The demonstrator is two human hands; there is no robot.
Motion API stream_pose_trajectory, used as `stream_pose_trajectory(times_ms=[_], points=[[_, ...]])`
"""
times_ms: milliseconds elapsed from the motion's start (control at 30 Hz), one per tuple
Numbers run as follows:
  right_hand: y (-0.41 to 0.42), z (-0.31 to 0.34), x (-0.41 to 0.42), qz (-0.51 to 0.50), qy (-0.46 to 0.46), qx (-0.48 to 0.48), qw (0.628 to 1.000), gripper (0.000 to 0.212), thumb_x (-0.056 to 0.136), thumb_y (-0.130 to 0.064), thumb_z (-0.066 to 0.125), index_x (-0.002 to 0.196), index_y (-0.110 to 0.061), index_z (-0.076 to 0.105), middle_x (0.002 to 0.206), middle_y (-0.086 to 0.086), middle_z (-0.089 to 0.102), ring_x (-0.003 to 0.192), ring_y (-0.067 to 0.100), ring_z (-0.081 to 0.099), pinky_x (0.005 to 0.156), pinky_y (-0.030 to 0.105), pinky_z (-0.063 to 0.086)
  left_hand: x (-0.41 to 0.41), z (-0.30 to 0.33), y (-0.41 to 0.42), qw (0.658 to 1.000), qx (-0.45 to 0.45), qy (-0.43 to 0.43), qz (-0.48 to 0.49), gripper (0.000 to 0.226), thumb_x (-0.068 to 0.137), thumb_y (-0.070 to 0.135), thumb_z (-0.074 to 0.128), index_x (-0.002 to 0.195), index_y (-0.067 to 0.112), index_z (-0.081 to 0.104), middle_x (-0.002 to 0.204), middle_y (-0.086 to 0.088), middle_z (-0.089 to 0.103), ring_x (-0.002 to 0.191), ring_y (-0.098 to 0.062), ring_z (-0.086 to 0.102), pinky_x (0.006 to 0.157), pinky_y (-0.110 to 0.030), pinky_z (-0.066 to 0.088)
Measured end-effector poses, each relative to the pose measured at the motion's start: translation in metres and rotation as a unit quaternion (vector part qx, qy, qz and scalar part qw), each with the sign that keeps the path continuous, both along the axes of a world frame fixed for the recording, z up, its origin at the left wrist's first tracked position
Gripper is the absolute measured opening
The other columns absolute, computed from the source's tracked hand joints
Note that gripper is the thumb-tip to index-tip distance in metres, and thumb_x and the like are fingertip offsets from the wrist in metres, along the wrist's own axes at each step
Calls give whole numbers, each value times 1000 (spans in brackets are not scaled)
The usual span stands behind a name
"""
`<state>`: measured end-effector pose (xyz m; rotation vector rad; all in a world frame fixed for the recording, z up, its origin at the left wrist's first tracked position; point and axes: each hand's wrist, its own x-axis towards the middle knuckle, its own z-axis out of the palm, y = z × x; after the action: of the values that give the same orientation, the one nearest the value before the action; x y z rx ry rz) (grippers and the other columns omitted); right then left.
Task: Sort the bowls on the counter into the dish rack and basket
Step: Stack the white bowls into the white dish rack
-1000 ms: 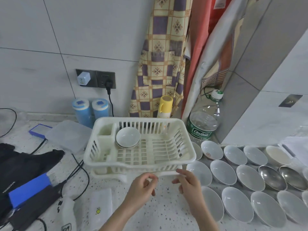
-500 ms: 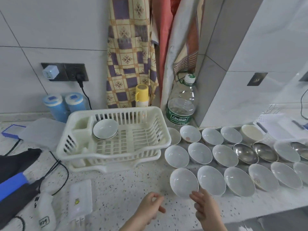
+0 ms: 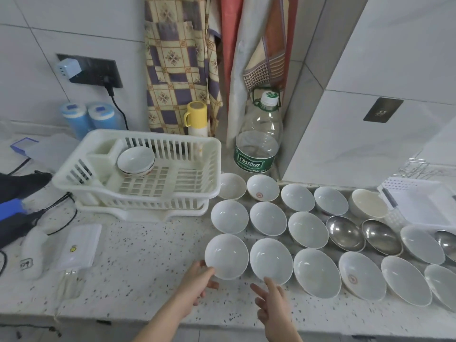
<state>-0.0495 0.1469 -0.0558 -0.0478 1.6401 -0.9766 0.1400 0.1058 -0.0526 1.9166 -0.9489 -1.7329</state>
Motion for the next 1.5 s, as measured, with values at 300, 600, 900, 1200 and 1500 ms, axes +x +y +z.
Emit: stream_pose_trajectory(times_ms=[300,600,900,1200,1500], points=[[-5,5,8,-37,-27,-16,999,23,98,-24,49,120,-17,49,98,2,73,69,19,50,32,18,28,-14,3,3,998,-7,36,49,41,93,14,53,132,21,46,81,-11,78,44,-11,38,39,-20,24],[-3,9,29,-69,0,-15,998,22,94,-12,45,115,-9,53,97,10,74,62,16,42,31,17,23,18,19,-2,998,-43,35,42,45,90,6,50,134,17,49,74,-16,76,39,-7,46,38,-18,27],[-7,26,93,-114,117,-88,983,23,86,-8,47,104,-2,61,81,13,75,50,14,32,41,22,27,95,55,-25,993,-86,83,-1,42,87,6,50,124,25,55,75,-15,76,43,-7,52,40,-18,28],[-51,81,159,-123,181,-254,942,24,82,-3,49,65,-11,36,58,3,30,47,11,22,47,25,18,177,101,-59,978,-143,154,3,40,85,5,53,117,27,61,69,-17,73,50,-13,42,40,-18,27],[-139,116,215,3,223,-346,911,12,73,-20,49,82,-18,57,64,8,63,44,4,41,50,26,30,265,123,-114,957,-229,137,117,32,88,3,53,114,19,62,77,-23,74,39,-9,34,36,-17,25]])
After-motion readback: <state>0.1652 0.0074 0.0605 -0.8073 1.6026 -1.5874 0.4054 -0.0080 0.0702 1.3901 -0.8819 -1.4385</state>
